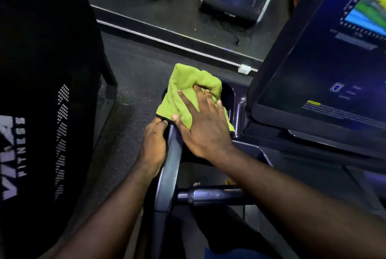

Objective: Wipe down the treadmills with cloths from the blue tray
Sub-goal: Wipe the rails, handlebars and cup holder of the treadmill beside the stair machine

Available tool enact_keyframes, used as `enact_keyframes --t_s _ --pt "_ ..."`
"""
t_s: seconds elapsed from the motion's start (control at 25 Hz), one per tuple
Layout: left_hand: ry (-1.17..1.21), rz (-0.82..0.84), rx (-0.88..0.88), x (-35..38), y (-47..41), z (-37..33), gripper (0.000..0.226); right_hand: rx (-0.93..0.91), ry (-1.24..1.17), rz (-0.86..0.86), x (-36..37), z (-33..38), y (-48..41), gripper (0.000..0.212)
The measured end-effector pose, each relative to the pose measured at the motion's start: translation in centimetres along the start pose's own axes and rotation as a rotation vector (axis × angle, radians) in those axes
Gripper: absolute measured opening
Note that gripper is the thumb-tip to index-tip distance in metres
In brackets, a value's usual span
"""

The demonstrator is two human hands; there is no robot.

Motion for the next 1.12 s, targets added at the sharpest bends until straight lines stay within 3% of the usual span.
enact_keyframes --t_s 0.08,0.16,0.28,0.52,0.64,0.72,0.84,0.92,1.0,1.12 --pt "-0.008 0.037 -0.016 0.3 -0.1 0.0 0.044 0.024 0.081 0.017 -0.4 -1.6 -3.6 0.066" --pt "-0.055 0.034 -0.028 0.3 -0.2 0.1 0.065 0.175 0.146 0.079 -0.9 -3.9 -8.7 0.065" --pt "-0.098 0.014 -0.044 0.1 -0.4 0.2 0.069 0.366 0.138 0.155 -1.3 -6.0 -12.0 0.059" --pt "-0.197 -0.053 0.057 -0.3 0.1 -0.8 0.058 -0.146 0.058 -0.001 0.0 2.1 -2.4 0.062" --pt "-0.336 -0.089 0.057 -0.8 0.7 -0.9 0.073 -0.187 0.071 0.036 0.2 1.4 -4.3 0.064" --pt "-0.332 -0.081 -0.027 -0.5 1.1 -0.7 0.083 0.042 0.111 0.095 -1.3 -2.8 -9.4 0.064" --pt "-0.516 -0.061 0.013 0.8 1.0 -1.6 0.077 0.469 -0.025 0.152 -2.6 -8.0 -11.4 0.053" --pt "-0.585 -0.030 0.052 1.2 1.0 -2.1 0.067 0.431 0.018 0.036 -1.6 -7.0 -9.4 0.055" --pt "-0.621 0.007 0.153 1.7 1.4 -2.7 0.060 0.273 0.015 -0.039 -1.7 -4.8 -6.7 0.065" --pt "-0.665 0.037 0.274 2.2 1.7 -3.4 0.055 0.168 0.059 0.071 -2.1 -4.0 -3.0 0.076"
Point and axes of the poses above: each hand's wrist, its own y-axis away from the middle knuckle, its own x-axis out of the palm, z = x × y, the point moved 8 cm from there along -y, towards the middle knuckle, and after that the axes turned 9 degrees about -x, right-handed, at the moved point
